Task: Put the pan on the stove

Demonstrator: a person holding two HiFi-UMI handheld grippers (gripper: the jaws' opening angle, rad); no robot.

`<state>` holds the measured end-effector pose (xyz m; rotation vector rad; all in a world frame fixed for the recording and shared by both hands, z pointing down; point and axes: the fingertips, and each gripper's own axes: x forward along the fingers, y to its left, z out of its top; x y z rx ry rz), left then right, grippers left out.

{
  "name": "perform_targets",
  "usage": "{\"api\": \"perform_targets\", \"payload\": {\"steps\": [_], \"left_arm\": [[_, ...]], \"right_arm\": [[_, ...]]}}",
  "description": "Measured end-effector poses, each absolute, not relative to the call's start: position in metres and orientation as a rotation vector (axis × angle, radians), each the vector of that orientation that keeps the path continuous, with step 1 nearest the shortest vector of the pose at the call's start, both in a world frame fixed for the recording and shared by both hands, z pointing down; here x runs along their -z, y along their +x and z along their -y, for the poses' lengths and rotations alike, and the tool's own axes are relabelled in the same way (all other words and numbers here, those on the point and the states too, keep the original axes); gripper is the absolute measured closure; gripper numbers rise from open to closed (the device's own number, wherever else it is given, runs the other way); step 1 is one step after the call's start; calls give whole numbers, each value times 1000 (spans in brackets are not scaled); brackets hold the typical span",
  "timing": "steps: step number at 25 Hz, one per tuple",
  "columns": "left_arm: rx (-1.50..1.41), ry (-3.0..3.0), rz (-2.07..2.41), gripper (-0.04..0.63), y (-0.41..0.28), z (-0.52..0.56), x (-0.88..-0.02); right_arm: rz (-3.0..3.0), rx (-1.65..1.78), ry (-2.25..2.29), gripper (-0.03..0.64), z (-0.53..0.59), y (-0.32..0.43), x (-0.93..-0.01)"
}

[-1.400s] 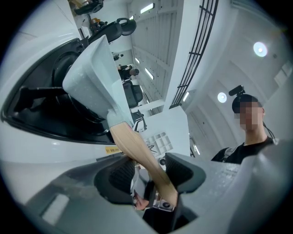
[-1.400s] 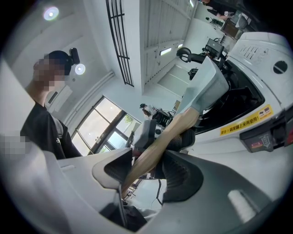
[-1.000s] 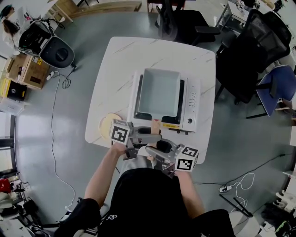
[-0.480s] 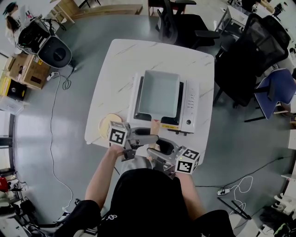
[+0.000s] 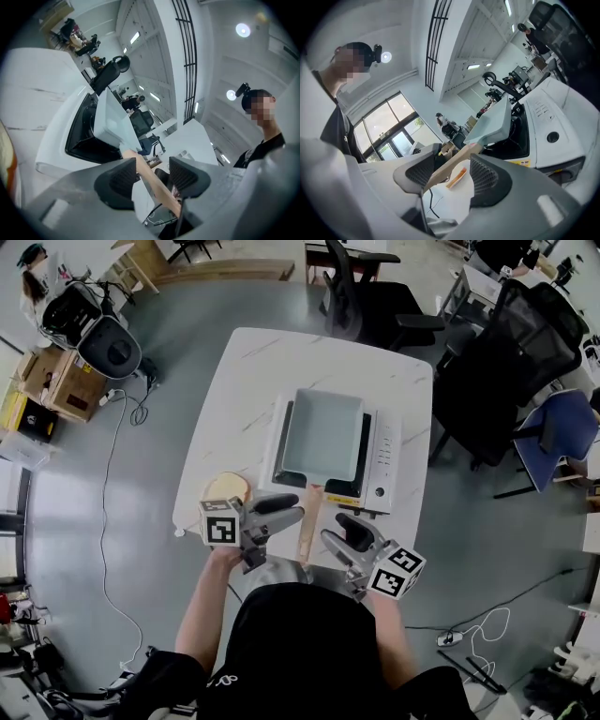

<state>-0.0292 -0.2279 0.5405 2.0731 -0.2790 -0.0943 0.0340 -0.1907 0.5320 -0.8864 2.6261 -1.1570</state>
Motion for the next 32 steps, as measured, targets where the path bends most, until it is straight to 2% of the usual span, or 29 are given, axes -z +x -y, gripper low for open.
{"api": "perform_targets", "payload": {"steps": [3,8,17,19,22,32], "left_arm": [[103,2143,327,379,-31,229,-535],[76,2230,418,383,-28,230,-521],[74,2339,668,513,-31,236,-503],[72,2357,726,530,-33,238,-500],[63,2383,818,595,-39,243,-497],[2,2461,1011,595,-38,246,-479]], "right_arm": [[-2646,1085,-954,439,197,40,-526],[-2673,973,-1044,505,203,46,-515],[-2679,798,-1252,629,218,64,-494],[-2681,775,-1273,629,221,66,-491],[-2683,736,-1311,629,225,67,-485],[-2659,563,-1517,629,235,74,-466]]}}
